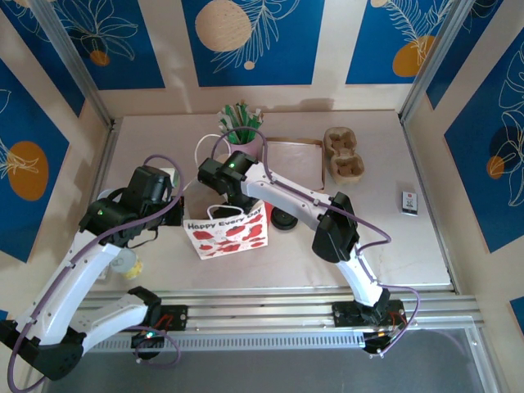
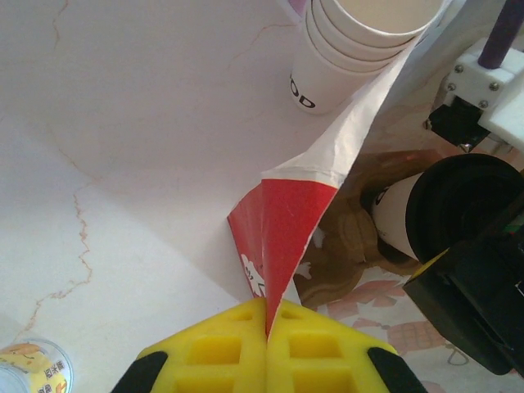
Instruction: Pack the takeout coffee
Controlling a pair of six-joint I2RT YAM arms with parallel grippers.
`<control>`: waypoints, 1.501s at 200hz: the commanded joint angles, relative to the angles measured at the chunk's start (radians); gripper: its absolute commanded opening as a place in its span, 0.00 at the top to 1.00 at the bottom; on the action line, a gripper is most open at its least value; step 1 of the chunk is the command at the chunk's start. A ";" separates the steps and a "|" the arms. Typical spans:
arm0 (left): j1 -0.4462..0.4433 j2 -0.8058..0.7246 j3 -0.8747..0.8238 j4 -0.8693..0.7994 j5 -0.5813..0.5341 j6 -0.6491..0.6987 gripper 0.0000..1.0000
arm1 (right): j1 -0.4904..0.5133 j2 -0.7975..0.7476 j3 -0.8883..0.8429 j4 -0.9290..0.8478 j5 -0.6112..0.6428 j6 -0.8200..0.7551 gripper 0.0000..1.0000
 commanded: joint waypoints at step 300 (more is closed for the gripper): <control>-0.014 0.035 0.064 -0.079 -0.015 0.024 1.00 | 0.052 -0.045 0.089 -0.067 -0.012 -0.029 0.01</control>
